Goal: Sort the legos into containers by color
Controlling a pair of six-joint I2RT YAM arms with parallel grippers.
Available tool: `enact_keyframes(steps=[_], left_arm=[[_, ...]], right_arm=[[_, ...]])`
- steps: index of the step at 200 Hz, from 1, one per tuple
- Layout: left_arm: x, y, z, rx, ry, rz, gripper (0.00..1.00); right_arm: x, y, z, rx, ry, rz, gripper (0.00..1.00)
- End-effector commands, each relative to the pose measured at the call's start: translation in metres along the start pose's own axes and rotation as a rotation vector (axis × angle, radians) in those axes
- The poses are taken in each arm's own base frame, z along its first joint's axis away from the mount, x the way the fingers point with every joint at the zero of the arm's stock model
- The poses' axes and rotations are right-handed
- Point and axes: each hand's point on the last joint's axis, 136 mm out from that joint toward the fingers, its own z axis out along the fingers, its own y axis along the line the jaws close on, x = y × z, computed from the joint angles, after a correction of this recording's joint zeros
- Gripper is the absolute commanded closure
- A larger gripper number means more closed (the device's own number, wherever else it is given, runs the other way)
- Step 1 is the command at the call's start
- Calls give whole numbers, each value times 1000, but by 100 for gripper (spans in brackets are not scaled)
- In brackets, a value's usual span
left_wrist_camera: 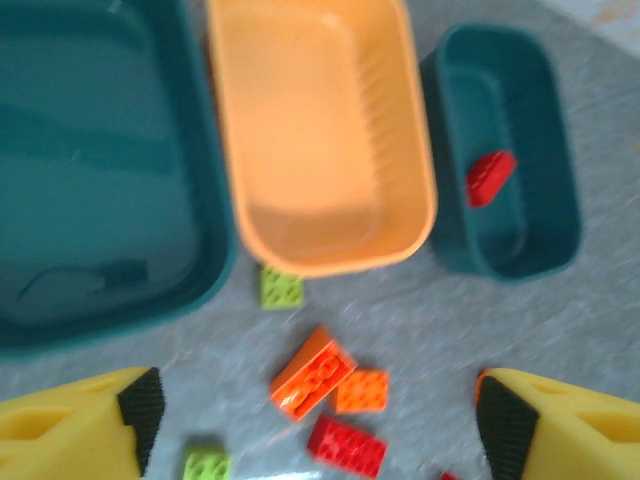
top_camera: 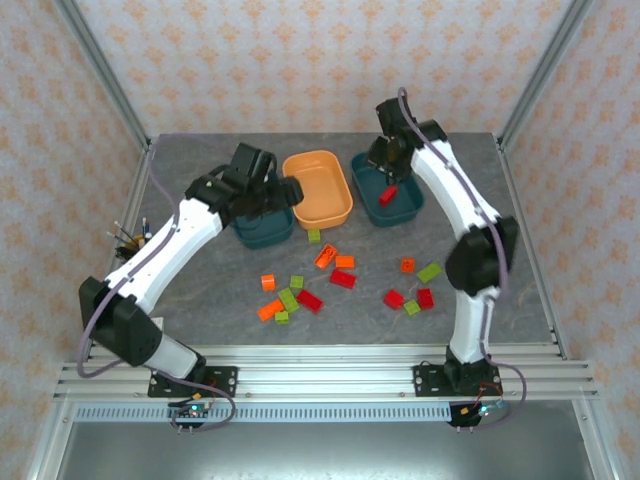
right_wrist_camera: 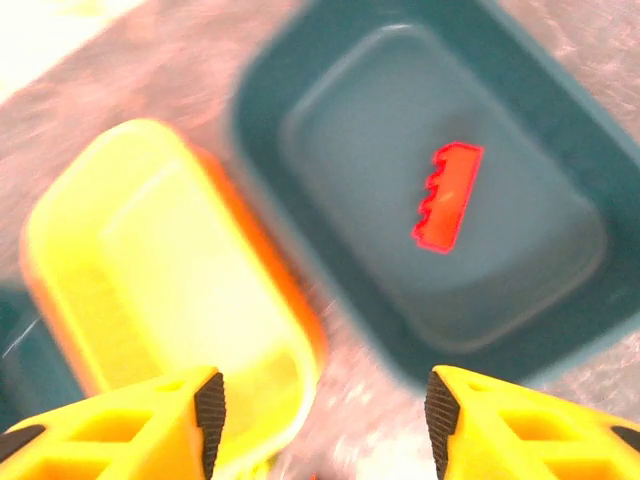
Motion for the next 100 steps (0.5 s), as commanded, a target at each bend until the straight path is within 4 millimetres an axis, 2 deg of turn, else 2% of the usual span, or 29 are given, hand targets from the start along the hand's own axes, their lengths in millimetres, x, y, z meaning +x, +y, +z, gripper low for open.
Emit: enact_keyframes(steps=[1,19,30,53,75,100], left_arm=[[56,54,4,-194,119,-3,20],[91,81,11,-270,187,-9,21],[110,95,18,-309,228,-16,21],[134,113,36,-356,289,-33,22],[143,122,52,-375,315,-16,22],[148,124,70,-357,341,-6,24]], right_arm=[[31,43,-46,-235,-125,-203,38],[85,45,-54,-338,-142,-302,29],[119,38,-51,-379,-119,-349,25],[179,23,-42,-405,-28,-430,24],[218,18,-38,-429,58,-496,25],[237,17,-34,-458,119,-505,25]])
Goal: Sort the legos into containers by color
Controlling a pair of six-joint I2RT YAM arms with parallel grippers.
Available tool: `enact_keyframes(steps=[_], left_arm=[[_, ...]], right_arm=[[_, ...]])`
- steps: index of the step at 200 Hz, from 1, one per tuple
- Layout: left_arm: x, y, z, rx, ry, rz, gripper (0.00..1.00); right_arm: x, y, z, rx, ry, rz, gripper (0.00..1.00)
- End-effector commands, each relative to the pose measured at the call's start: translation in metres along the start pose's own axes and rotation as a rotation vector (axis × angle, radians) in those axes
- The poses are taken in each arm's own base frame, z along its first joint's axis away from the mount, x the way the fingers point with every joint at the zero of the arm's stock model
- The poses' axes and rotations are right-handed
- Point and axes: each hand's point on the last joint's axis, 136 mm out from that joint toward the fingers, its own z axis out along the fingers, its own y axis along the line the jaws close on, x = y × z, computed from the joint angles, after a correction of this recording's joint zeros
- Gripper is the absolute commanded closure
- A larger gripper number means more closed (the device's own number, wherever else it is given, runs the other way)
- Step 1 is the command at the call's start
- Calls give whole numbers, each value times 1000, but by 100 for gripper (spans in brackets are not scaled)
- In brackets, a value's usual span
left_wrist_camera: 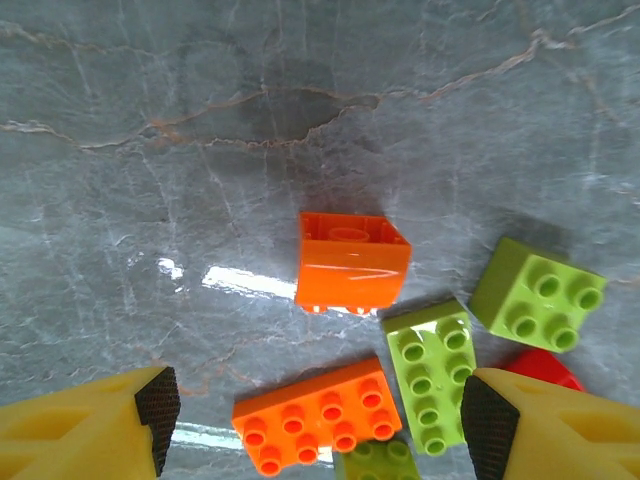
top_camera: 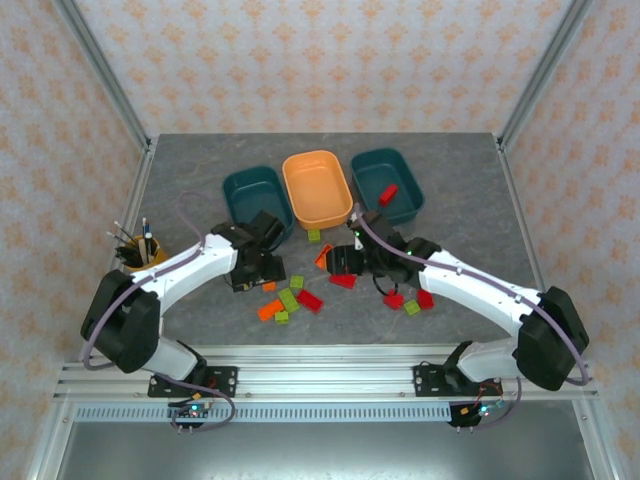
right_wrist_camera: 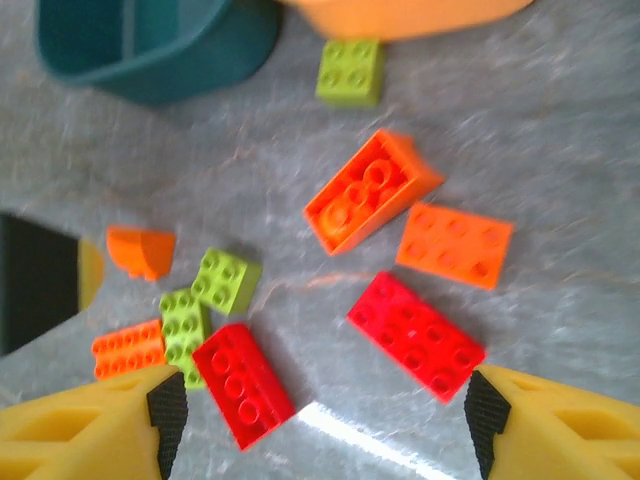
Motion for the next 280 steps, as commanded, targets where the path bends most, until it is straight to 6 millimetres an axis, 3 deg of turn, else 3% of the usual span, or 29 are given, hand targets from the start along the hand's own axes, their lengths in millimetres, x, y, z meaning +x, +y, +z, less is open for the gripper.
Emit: enact_keyframes(steps=[1,36,87,130,151,181,205,225,252,280], left_arm=[[-9,-5,14,17,-16,0,24],[-14,-5,29,-25,1,41,27],[-14,-3,52,-31,16,60,46],[-18,-5,58,-29,5,79,69],[-21,-3,44,-34,-31,81,72],[-36,-10,-14,-13,-110,80,73],[-61,-21,-57,15,-176,79,73],[-90,-23,-71,17,-205,49,73],[-138,-27,-67,1,-216,6,73],[-181,-29,-40,-37,-187,-31,73]], right_arm=[[-12,23,-4,-101,-56,-36,25],[-13,24,-3,-97,-51,-29,26],[-19,28,-5,-98,-54,-25,27],[-24,29,-6,-92,-58,-20,28],[-30,29,-12,-84,-85,-19,28],[-49,25,-31,-40,-173,4,29],[-65,21,-44,-9,-258,38,29],[-78,22,-50,-2,-307,66,29],[-95,24,-54,-8,-360,117,29],[-106,19,-54,5,-376,152,29]])
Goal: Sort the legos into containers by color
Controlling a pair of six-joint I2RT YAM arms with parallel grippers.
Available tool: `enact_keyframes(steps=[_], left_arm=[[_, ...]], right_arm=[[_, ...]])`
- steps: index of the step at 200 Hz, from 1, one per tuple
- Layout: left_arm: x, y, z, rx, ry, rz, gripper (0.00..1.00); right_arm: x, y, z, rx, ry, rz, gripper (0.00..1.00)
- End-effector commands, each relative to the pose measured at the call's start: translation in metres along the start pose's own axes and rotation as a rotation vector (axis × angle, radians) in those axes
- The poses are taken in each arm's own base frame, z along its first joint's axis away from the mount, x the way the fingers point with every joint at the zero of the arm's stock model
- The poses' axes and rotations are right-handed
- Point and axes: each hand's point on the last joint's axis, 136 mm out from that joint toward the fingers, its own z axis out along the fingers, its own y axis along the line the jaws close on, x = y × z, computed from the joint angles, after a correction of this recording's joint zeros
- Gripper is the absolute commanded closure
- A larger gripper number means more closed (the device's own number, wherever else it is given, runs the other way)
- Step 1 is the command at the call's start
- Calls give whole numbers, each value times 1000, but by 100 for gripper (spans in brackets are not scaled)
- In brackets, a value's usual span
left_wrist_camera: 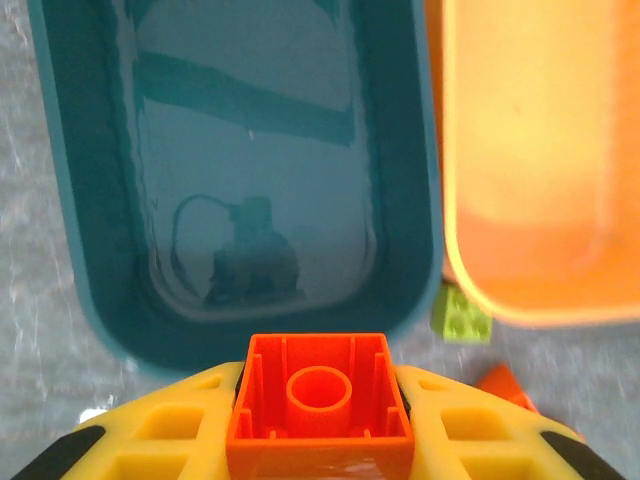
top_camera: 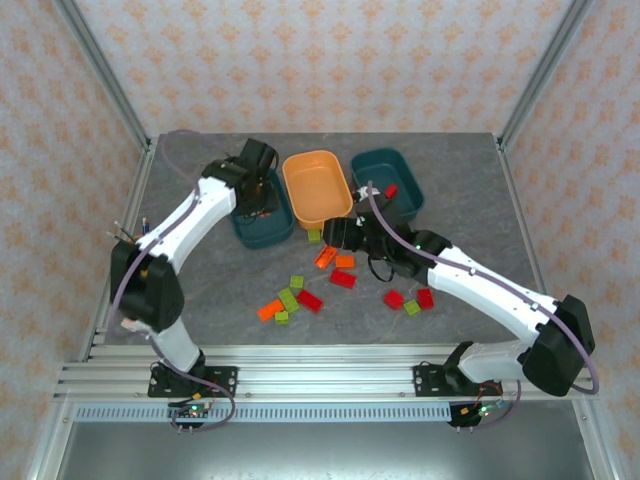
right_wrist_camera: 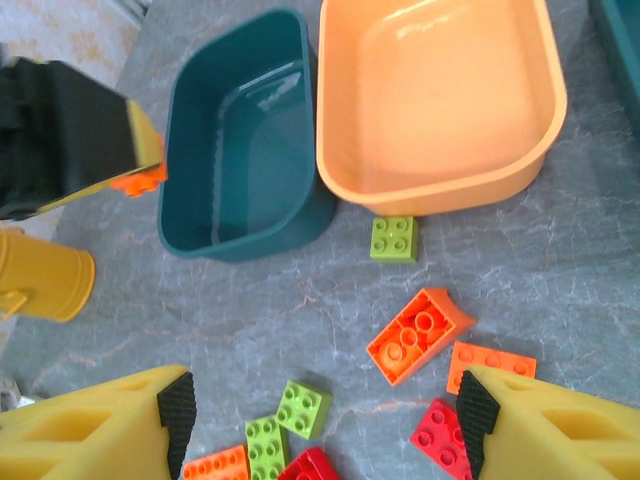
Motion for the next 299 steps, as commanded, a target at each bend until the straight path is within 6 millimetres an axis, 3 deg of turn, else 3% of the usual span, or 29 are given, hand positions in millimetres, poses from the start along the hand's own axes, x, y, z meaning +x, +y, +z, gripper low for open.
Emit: enact_keyframes(steps=[1,30,55,71,91,115,143,172,181,184,192,228,261,299], left_arm=[[-7,19,39,-119,83,15,73],[-23,25,82,-163,127,-2,73],[-26,27,113,-169,179,-16,69],[-22,27,127,-175,213,15,56],[-20,26,129,-171,221,12,40],[-35,19,108,-143,161,1,27],[-58,1,63,-58,52,-11,25],[-62,-34,11,95,-50,20,19],[-54,-47,4,145,-53,39,17],[-54,-52,-13,181,-78,45,17],[-46,-65,-27,252,-89,62,16],[15,-110,-75,486,-91,187,15],[63,-112,-88,526,-51,207,15],[81,-105,-95,549,-44,191,16]], right_arm=[[-29,0,-2,20,-85,56,29],[-30,-10,2,46,-72,85,29],[-26,-22,2,85,-49,122,28],[-21,-43,-2,181,-36,155,28],[-11,-89,-16,378,-33,242,29],[6,-144,-36,550,-26,407,29],[34,-213,-71,786,16,640,27],[61,-249,-74,860,95,811,27],[68,-258,-69,860,117,856,26],[71,-261,-68,861,125,872,26],[78,-267,-61,846,152,911,26],[93,-282,-31,827,298,931,27],[102,-290,-20,848,341,943,28],[107,-298,-6,821,352,970,35]])
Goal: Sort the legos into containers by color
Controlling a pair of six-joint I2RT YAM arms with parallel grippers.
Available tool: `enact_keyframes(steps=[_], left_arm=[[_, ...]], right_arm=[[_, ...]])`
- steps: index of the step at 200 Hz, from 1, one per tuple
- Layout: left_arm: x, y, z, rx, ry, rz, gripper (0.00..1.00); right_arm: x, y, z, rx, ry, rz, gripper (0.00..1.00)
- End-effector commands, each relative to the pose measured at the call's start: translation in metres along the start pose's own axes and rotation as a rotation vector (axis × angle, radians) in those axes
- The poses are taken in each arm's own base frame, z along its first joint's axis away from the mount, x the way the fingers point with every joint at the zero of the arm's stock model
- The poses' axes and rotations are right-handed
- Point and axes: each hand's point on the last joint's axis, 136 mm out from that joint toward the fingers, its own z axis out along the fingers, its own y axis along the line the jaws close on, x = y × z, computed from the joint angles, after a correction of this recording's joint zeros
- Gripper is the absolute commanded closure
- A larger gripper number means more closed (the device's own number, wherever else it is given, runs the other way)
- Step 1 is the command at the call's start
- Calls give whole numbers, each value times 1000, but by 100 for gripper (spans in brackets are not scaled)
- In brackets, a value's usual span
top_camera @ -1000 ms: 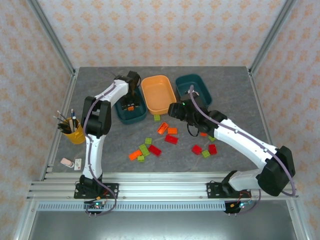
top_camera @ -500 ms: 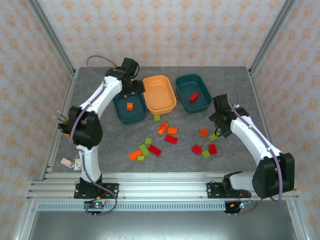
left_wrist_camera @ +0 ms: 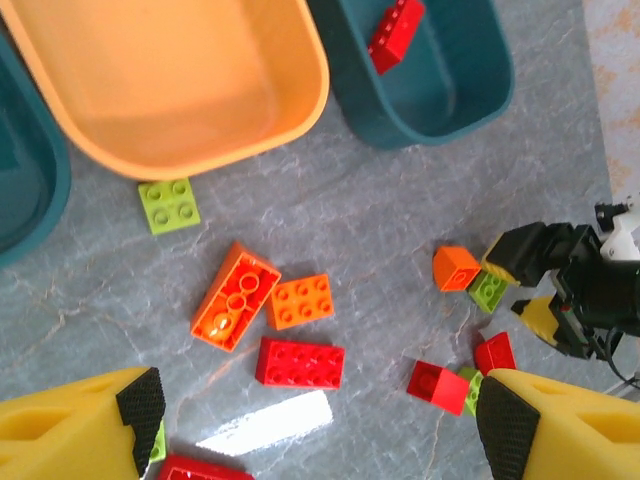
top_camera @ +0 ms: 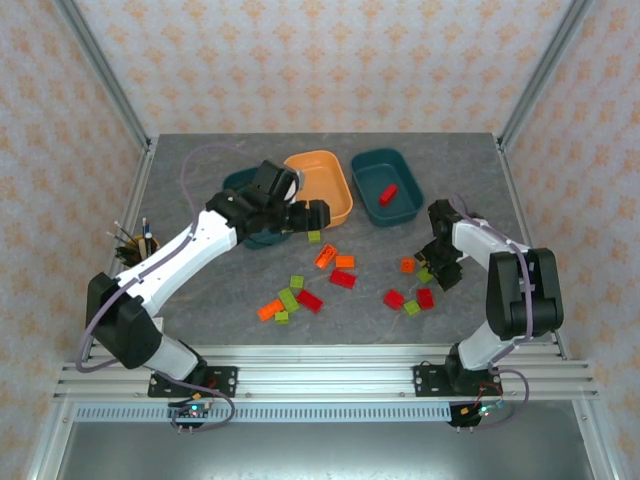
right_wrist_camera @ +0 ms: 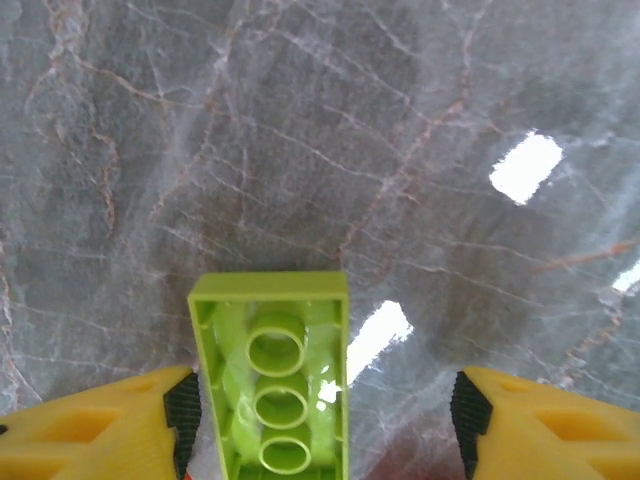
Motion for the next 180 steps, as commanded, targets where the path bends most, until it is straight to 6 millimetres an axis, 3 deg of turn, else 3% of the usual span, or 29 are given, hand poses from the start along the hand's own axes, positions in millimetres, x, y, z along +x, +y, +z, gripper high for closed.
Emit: enact_keyframes(steps=[1,61,97,121,141,156,180], left_arm=[[-6,-12,-15,58,-58,-20,16],[-2,-23,-21,109,-68,-1,17],[0,-32,-26,170,-88,-3,17],[-7,-36,-37,182,-124,-15,17],[-17,-39,-45,178,-151,-29,17],[-28,-37,-51,170,-176,-56,16],[-47,-25,-54,133,-198,-115,16]], right_arm=[[-6,12,3,-36,6,-1,35],[-4,11,26,-46,27,22,52],[-10,11,18,-88,-28,48,63],[-18,16,-10,-133,-108,18,67],[-17,35,-47,-189,-176,-68,68],[-8,64,-81,-269,-226,-157,68],[26,128,-125,-394,-271,-334,69]])
